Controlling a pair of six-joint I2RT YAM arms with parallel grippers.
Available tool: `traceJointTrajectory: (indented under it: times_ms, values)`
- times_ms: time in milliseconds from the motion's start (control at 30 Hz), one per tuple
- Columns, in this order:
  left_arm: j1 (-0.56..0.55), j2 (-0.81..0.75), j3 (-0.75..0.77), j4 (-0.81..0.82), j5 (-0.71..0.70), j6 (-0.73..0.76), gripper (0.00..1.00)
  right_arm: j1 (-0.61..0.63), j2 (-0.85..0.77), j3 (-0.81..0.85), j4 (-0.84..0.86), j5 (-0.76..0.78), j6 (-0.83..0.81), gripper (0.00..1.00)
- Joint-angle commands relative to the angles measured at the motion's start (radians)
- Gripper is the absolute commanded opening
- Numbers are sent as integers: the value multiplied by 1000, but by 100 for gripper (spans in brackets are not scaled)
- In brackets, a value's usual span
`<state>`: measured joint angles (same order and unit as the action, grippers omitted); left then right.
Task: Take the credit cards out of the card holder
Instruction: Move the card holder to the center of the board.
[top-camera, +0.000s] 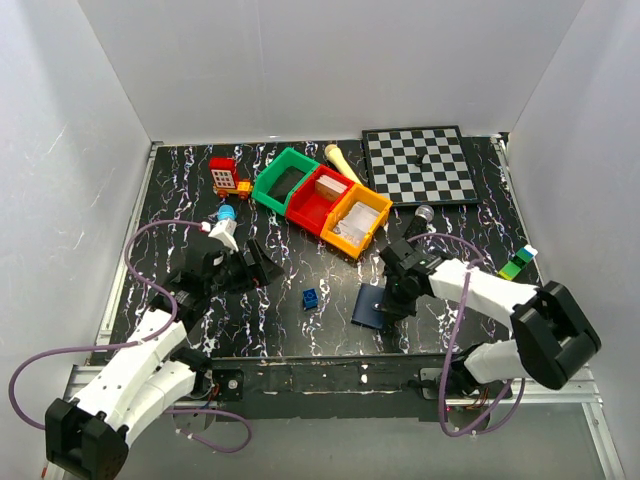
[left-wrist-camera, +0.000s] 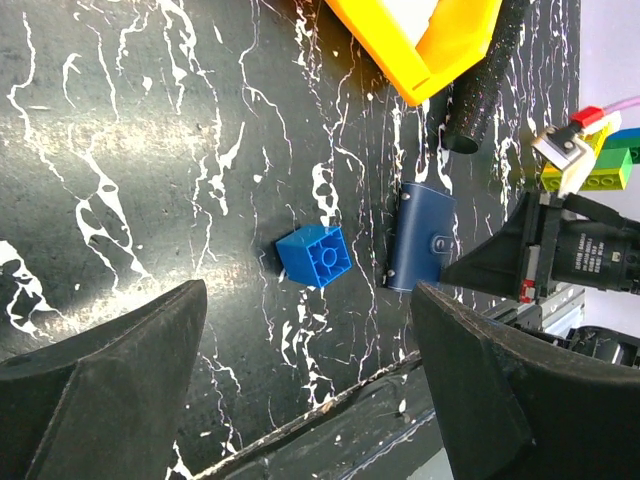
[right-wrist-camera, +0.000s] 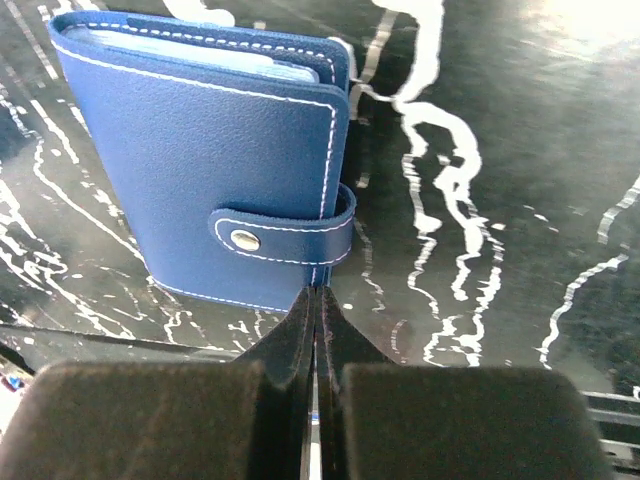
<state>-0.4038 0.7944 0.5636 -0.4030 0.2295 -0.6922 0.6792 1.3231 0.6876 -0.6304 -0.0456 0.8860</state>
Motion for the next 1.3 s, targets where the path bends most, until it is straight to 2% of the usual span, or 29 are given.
traceJointTrajectory:
  times_ms: [0,267,433,667,867,1033,1267]
  values:
    - [-39,-4,-11,-5,-16,-24,82,39,79,79,49,-37,-28,1]
    - [-179,17,-14,-13,-96,-82,82,100,234,210,104,-63,-41,1]
    - [-236,28,5,-19,-134,-107,82,109,229,216,86,-48,-50,1]
    - [-311,107,61,-17,-179,-107,82,109,124,211,18,41,-108,27]
    - [-397,196,105,-4,-251,-107,82,103,61,167,34,122,-127,53]
    - [-469,295,153,12,-272,-96,79,57,83,145,109,108,-148,54]
    - [-532,428,234,44,-280,-79,78,54,159,174,149,105,-176,53]
